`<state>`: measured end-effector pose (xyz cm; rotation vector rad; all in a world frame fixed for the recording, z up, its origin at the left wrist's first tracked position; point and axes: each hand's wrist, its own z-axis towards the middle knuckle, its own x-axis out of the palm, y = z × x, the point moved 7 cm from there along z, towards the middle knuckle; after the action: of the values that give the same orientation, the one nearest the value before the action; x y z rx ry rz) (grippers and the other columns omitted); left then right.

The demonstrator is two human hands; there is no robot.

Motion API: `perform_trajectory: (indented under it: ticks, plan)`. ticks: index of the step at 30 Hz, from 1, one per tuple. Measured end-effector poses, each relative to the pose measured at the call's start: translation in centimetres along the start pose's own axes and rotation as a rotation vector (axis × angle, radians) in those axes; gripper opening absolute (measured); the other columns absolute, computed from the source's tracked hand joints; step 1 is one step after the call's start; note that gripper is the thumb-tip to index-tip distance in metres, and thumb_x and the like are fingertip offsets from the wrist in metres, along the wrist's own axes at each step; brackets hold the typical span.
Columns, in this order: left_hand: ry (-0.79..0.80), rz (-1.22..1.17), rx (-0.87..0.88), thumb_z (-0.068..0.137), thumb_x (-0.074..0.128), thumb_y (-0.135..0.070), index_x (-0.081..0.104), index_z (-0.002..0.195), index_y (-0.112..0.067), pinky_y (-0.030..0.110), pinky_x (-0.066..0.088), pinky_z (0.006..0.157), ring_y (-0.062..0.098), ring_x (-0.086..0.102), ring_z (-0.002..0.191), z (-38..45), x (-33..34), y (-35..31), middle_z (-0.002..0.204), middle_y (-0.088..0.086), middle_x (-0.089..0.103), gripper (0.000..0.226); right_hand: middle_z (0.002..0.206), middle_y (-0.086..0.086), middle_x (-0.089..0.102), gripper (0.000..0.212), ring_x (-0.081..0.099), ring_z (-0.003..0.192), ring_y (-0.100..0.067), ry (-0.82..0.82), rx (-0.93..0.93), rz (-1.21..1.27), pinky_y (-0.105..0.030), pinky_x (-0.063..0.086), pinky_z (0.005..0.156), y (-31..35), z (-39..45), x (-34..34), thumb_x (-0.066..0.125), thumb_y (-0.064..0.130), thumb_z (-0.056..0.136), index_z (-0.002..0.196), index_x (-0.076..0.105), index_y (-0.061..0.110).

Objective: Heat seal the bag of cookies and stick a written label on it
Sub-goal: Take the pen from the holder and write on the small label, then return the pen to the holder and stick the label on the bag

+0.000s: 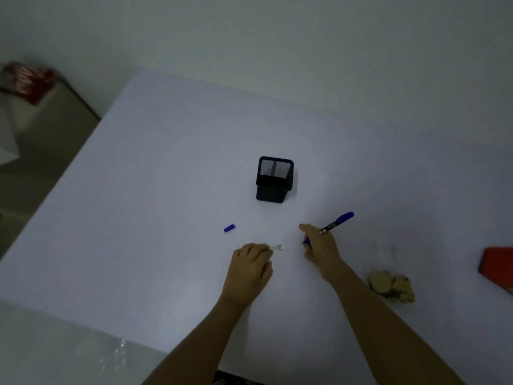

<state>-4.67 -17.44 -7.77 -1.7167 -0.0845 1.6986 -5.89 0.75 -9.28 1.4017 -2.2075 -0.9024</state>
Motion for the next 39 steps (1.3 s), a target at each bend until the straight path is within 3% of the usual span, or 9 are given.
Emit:
perform_trajectory:
  ticks: [3,8,12,16,20,24,27,32,39]
  plan:
    - [-0.002,-0.001,0.039,0.084,0.06,-0.02,0.068,0.095,-0.015,0.029,0.049,0.073,0.017,0.058,0.094,1.0,-0.2,0.0,0.1,-0.001,0.067,0.014,0.043,0.002,0.041,0.038,0.032,0.029,-0.005,-0.038,0.05,0.025,-0.015,0.026,0.03,-1.0,-1.1,-1.5,0.068,0.028,0.086,0.057,0.048,0.015]
    - [0.031,0.008,0.096,0.085,0.049,-0.024,0.071,0.09,-0.014,0.03,0.053,0.07,0.017,0.057,0.09,2.1,-0.3,0.6,0.092,0.001,0.068,0.025,0.048,0.0,0.04,0.034,0.032,0.032,-0.007,-0.038,0.082,0.008,-0.016,0.026,0.03,-2.1,-2.4,-2.4,0.07,0.032,0.084,0.063,0.051,0.012]
    - [-0.081,-0.016,0.101,0.087,0.052,-0.018,0.069,0.095,-0.011,0.028,0.048,0.071,0.018,0.058,0.082,2.8,-2.4,0.9,0.088,0.003,0.068,0.02,0.048,0.001,0.037,0.041,0.03,0.034,-0.006,-0.017,0.055,-0.015,-0.017,0.026,0.031,-1.0,-3.2,-1.7,0.072,0.034,0.083,0.059,0.044,0.017]
    - [-0.226,0.016,-0.212,0.085,0.066,-0.008,0.065,0.108,-0.009,0.034,0.052,0.071,0.027,0.061,0.086,3.1,-5.9,5.4,0.099,0.01,0.065,0.024,0.051,0.003,0.041,0.037,0.035,0.042,-0.006,0.076,-0.009,-0.021,-0.018,0.034,0.038,1.1,-4.1,0.9,0.074,0.028,0.081,0.06,0.045,0.018]
    - [-0.16,-0.065,-0.521,0.086,0.067,-0.028,0.06,0.119,-0.013,0.035,0.048,0.086,0.025,0.057,0.102,2.8,-6.2,9.0,0.116,0.009,0.058,0.037,0.056,0.0,0.055,0.018,0.047,0.046,-0.008,0.151,0.037,0.041,-0.018,0.037,0.04,2.1,-5.0,4.0,0.072,0.023,0.083,0.072,0.061,0.014]
    - [-0.046,-0.042,-0.431,0.084,0.069,-0.022,0.069,0.098,-0.013,0.033,0.05,0.078,0.023,0.06,0.09,3.2,-5.3,9.1,0.101,0.005,0.064,0.017,0.073,-0.008,0.069,0.014,0.07,0.068,-0.024,0.207,0.12,0.14,-0.024,0.047,0.047,2.3,-6.3,6.3,0.061,0.017,0.087,0.085,0.07,0.006]
    - [-0.014,-0.085,-0.427,0.086,0.066,-0.017,0.068,0.091,-0.011,0.032,0.047,0.077,0.024,0.058,0.087,3.6,-5.3,8.9,0.094,0.006,0.065,0.008,0.083,-0.012,0.07,0.015,0.073,0.077,-0.028,0.229,0.109,0.154,-0.028,0.053,0.053,2.8,-6.9,7.2,0.059,0.014,0.087,0.091,0.07,0.005]
    - [-0.212,-0.5,-0.445,0.088,0.065,-0.014,0.066,0.093,-0.018,0.007,0.046,0.075,0.002,0.063,0.082,4.7,-10.4,5.7,0.089,-0.006,0.068,0.007,0.095,-0.017,0.073,0.006,0.073,0.088,-0.03,0.255,-0.067,0.131,-0.032,0.056,0.059,6.1,-8.4,8.6,0.059,0.012,0.092,0.091,0.064,0.01]
    - [-0.384,-0.646,-0.319,0.091,0.06,-0.011,0.067,0.1,-0.017,0.01,0.049,0.08,0.002,0.064,0.09,5.1,-19.3,0.9,0.095,-0.009,0.07,0.013,0.092,-0.018,0.073,0.009,0.073,0.087,-0.032,0.413,-0.313,0.156,-0.041,0.061,0.067,13.7,-13.9,11.5,0.055,0.006,0.094,0.089,0.061,0.009]
